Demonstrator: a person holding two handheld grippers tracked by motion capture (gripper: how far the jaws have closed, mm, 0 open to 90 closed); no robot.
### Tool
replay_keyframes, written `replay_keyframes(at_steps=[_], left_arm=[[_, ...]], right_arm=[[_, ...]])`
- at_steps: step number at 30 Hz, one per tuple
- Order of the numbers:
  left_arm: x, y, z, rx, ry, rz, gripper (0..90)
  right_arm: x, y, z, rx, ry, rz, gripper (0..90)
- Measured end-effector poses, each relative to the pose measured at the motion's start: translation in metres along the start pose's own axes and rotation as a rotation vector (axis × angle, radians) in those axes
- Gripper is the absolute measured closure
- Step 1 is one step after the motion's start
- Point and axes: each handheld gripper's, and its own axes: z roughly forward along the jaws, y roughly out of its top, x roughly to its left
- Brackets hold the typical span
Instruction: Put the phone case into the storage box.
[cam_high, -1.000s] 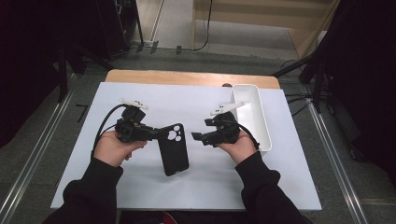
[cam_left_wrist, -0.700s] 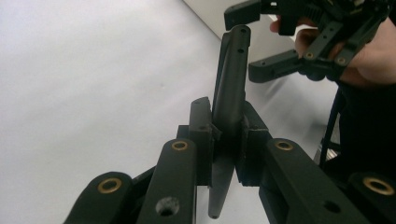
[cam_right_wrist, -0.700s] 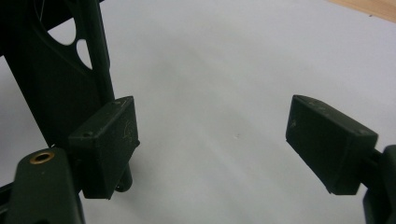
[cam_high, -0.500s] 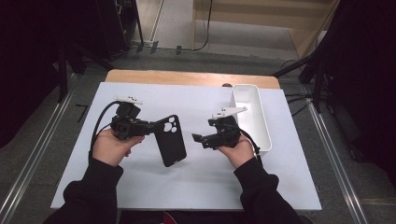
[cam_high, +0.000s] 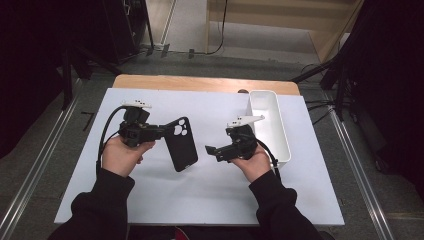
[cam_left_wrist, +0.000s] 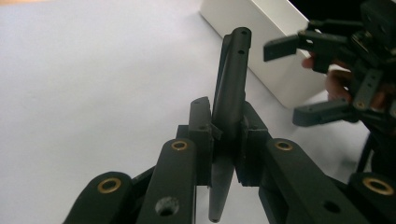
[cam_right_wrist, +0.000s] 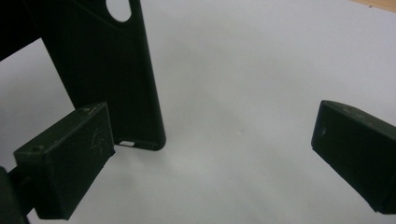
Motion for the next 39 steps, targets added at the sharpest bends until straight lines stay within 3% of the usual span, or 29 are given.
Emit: replay_keyframes(at_steps=[8, 16, 25, 39], left_arm=[[-0.001, 0.000, 0.002, -0.038, 0.034, -0.001, 78.8], [-0.005, -0.003, 0.003, -0.105, 0.064, -0.009, 78.8], [-0.006, -0.004, 0.007, -0.102, 0.042, -0.033, 78.8], [-0.014, -0.005, 0.015, -0.080, 0.010, -0.047, 78.8]], right_arm=[[0.009, 0.002, 0.002, -0.030, -0.037, 0.034, 0.0], [0.024, 0.003, 0.004, -0.061, -0.050, 0.005, 0.0], [0.042, 0.006, 0.004, -0.099, -0.044, -0.019, 0.0], [0.055, 0.010, 0.014, -0.110, -0.076, 0.000, 0.0]])
